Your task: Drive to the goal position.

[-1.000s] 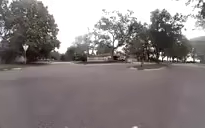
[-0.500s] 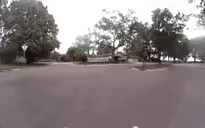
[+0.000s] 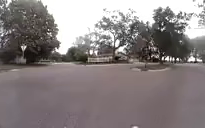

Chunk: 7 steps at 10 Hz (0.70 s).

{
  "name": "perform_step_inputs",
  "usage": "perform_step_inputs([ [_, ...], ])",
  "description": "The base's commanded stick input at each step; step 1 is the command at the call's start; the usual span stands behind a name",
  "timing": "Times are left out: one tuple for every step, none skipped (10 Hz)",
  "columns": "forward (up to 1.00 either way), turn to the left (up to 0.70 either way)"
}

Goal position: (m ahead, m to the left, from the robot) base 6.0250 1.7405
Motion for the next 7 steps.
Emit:
perform_step_inputs([
  [0.7,0.0],
  [0.7,0.0],
  [0.7,0.0],
  [0.7,0.0],
  [0.7,0.0],
  [0.7,0.0],
  [0.7,0.0],
])
